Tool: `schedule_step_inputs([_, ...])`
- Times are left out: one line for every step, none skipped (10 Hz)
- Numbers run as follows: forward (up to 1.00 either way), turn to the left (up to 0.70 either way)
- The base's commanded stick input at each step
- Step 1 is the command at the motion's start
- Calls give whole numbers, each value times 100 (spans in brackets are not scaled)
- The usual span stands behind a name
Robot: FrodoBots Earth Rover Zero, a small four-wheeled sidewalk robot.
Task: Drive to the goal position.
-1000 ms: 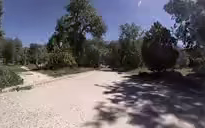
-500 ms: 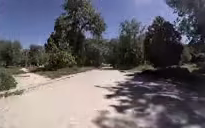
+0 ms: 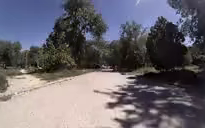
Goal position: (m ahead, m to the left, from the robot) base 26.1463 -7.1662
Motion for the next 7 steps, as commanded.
schedule_step_inputs([70,0])
schedule_step_inputs([70,-14])
schedule_step_inputs([70,-20])
schedule_step_inputs([70,-13])
schedule_step_inputs([70,1])
schedule_step_inputs([70,1])
schedule_step_inputs([70,1])
